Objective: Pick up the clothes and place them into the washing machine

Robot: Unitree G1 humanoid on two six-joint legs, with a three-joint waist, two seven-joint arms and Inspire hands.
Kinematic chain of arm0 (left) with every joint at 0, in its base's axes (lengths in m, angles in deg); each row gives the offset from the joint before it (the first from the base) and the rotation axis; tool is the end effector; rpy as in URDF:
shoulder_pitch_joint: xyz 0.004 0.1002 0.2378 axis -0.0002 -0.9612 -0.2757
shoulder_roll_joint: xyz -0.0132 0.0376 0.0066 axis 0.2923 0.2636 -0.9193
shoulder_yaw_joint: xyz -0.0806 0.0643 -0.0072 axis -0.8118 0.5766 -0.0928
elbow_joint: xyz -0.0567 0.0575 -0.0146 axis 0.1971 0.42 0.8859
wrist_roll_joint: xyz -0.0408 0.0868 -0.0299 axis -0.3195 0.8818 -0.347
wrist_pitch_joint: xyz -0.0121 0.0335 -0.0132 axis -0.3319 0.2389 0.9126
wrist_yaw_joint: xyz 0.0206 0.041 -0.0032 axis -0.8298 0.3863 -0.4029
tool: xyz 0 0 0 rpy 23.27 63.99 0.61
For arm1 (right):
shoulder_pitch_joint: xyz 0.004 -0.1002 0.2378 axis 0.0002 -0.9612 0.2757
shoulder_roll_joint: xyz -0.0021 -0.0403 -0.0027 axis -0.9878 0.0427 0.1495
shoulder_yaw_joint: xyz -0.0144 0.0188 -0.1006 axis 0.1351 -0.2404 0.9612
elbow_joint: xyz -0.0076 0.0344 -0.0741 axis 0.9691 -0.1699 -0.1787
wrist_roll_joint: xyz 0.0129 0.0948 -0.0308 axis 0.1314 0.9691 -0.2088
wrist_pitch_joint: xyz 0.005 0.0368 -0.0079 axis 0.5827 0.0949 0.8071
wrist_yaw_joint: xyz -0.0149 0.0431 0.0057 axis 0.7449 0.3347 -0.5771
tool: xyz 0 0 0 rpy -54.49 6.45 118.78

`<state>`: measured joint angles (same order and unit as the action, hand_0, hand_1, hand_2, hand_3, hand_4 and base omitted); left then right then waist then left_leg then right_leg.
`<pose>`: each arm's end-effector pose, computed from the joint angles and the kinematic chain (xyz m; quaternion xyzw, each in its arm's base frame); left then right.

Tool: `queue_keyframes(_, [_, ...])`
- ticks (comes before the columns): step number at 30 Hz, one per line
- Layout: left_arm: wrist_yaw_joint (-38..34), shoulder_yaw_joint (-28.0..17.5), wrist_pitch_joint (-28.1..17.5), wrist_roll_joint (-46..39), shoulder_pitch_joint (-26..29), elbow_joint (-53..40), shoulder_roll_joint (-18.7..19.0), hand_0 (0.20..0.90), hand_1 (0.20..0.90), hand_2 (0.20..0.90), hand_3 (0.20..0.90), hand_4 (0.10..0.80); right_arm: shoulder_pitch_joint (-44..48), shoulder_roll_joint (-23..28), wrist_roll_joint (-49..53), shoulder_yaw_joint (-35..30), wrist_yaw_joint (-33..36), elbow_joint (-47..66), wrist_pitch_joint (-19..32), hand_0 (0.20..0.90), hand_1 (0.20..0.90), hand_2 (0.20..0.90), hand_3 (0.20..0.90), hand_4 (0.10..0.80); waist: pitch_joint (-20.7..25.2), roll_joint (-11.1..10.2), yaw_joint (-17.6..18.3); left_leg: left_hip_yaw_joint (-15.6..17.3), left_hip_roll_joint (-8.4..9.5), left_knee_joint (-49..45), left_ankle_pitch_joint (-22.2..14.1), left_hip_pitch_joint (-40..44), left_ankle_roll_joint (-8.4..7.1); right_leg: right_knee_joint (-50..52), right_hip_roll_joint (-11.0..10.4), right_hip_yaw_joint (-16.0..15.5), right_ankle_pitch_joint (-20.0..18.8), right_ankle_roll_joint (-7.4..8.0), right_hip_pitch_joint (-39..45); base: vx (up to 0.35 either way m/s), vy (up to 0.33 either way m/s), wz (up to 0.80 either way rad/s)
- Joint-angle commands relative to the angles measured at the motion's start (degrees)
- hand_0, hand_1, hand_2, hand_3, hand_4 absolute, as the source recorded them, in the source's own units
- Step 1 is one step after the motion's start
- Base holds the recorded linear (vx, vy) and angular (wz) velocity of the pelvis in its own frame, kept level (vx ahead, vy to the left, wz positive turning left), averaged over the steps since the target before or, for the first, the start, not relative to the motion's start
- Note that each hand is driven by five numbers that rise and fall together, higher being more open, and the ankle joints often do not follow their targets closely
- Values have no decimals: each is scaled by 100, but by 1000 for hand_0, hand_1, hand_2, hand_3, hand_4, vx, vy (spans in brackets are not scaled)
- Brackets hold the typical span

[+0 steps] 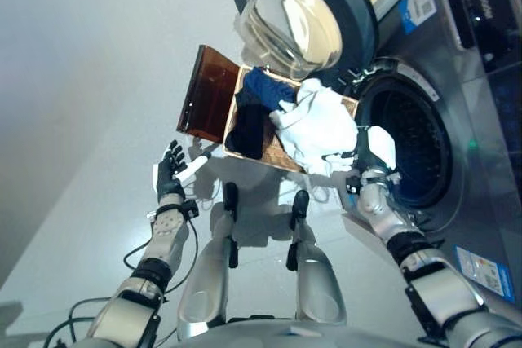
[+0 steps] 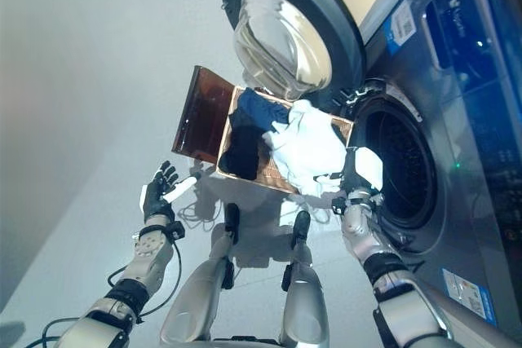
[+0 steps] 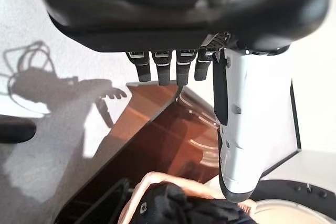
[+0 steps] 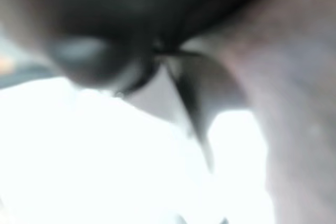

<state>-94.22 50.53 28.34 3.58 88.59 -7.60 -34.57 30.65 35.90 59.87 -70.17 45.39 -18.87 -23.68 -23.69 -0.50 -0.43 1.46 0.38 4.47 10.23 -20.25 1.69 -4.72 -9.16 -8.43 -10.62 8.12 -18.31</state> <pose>0.2303 0.1880 -0.0206 -0.0608 0.1123 0.1969 0.9721 0.2584 -0.2149 0.0106 -0.3055 0.0474 -0.1697 0.9357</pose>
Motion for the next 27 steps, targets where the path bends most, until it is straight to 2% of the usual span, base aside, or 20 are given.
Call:
queue_keyframes(1, [-129, -235, -303, 79, 35, 98, 90, 900, 900, 900, 900, 800, -388, -175, 2758, -576, -768, 425, 1216, 200, 200, 200, 200, 300, 538, -113, 56, -72, -36, -499, -662, 68, -438, 108, -79, 13, 198, -7, 181, -12, -8, -10])
queue_keyframes(2, [-129, -235, -303, 79, 36, 99, 91, 900, 900, 900, 900, 800, -386, -175, 2760, -576, -770, 424, 1217, 200, 200, 200, 200, 300, 553, -115, 60, -75, -31, -495, -651, 49, -435, 105, -84, 10, 191, -6, 163, -11, -4, -9])
queue_keyframes(5, [77, -232, -309, -175, 33, 45, 59, 900, 900, 900, 900, 800, -481, -479, 4476, -897, -1564, -82, 1459, 200, 200, 200, 200, 300, 557, -77, 79, -42, -26, -458, -631, 33, -448, 70, -64, 17, 172, -17, 123, -1, -4, -5])
queue_keyframes(8, [198, -201, -337, -312, 59, 66, 2, 900, 900, 900, 900, 800, -376, -750, 5725, -1280, -1895, -406, 1649, 200, 200, 200, 200, 300, 537, -5, 88, -20, -32, -393, -616, 35, -472, 24, -57, 24, 156, -13, 101, 0, 0, 0])
queue_keyframes(12, [281, -148, -379, -452, 70, 41, -87, 900, 900, 900, 900, 800, -146, -1017, 6766, -1590, -2177, -696, 1773, 200, 200, 200, 200, 300, 540, 85, 79, -21, -3, -335, -566, -50, -485, -12, -65, 25, 123, -11, 18, 0, 0, 0])
queue_keyframes(22, [419, 39, -364, -654, 182, 97, -229, 900, 900, 900, 900, 800, 550, -1160, 8157, -1881, -2576, -1481, 1623, 200, 200, 200, 200, 300, 526, 221, -24, -42, 31, -324, -556, -163, -503, -21, -94, 33, 100, -15, -89, 0, -6, 4])
queue_keyframes(27, [465, 30, -379, -728, 180, 17, -216, 900, 900, 900, 900, 800, 907, -1038, 8564, -2127, -2575, -1642, 1664, 200, 200, 200, 200, 300, 494, 319, -104, -32, 65, -317, -543, -242, -509, -20, -111, 20, 90, -7, -162, 2, -11, 4])
